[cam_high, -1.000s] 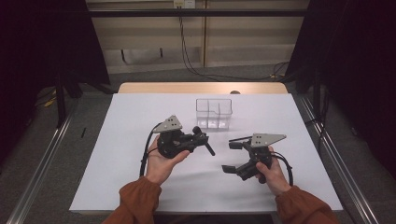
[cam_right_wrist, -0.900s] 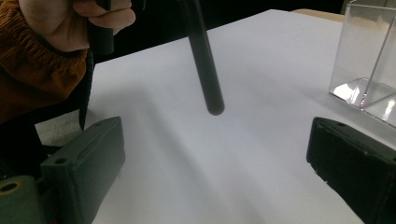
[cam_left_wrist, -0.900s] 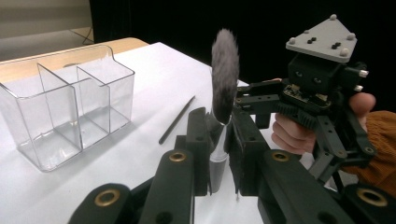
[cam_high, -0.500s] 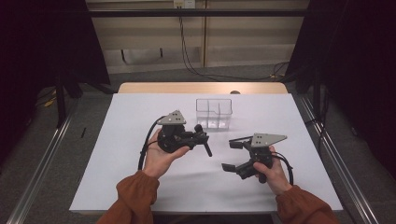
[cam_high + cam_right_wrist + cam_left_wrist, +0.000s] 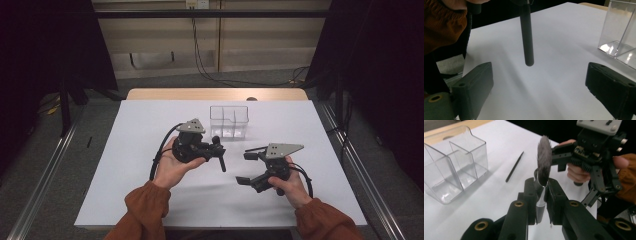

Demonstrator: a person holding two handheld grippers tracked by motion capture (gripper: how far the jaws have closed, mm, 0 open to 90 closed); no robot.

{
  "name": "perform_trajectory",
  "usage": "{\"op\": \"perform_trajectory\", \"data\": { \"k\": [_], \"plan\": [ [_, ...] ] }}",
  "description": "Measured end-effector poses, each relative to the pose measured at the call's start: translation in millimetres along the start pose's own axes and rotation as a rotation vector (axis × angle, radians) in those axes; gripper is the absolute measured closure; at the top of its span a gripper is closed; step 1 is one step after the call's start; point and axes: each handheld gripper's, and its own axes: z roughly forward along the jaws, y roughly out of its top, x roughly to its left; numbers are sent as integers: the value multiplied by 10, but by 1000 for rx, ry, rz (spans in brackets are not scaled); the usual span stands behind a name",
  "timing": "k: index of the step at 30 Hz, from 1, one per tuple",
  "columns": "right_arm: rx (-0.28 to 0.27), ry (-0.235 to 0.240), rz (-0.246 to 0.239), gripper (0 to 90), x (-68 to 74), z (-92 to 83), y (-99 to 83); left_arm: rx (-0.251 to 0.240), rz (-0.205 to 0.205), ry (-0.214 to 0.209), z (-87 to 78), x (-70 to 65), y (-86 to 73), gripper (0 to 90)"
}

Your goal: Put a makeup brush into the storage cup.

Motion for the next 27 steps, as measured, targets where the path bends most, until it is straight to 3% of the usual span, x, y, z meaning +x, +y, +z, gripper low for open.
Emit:
{"op": "perform_trajectory", "data": {
  "k": [9, 19, 23, 25, 27],
  "plan": [
    [7, 8, -18, 57, 34, 52, 65, 39, -1, -21, 70, -10, -20, 796],
    [1, 31, -55, 71, 77, 188, 194, 34, -16, -28, 102, -18, -35, 796],
    [-8, 28, -57, 77, 99, 242, 208, 32, -21, -36, 108, -17, -43, 796],
    [-12, 23, -40, 36, 100, 271, 208, 32, -20, -34, 111, -19, -45, 796],
    [-20, 26, -32, 105, 90, 286, 198, 32, -25, -38, 112, -15, -47, 796]
  ]
}}
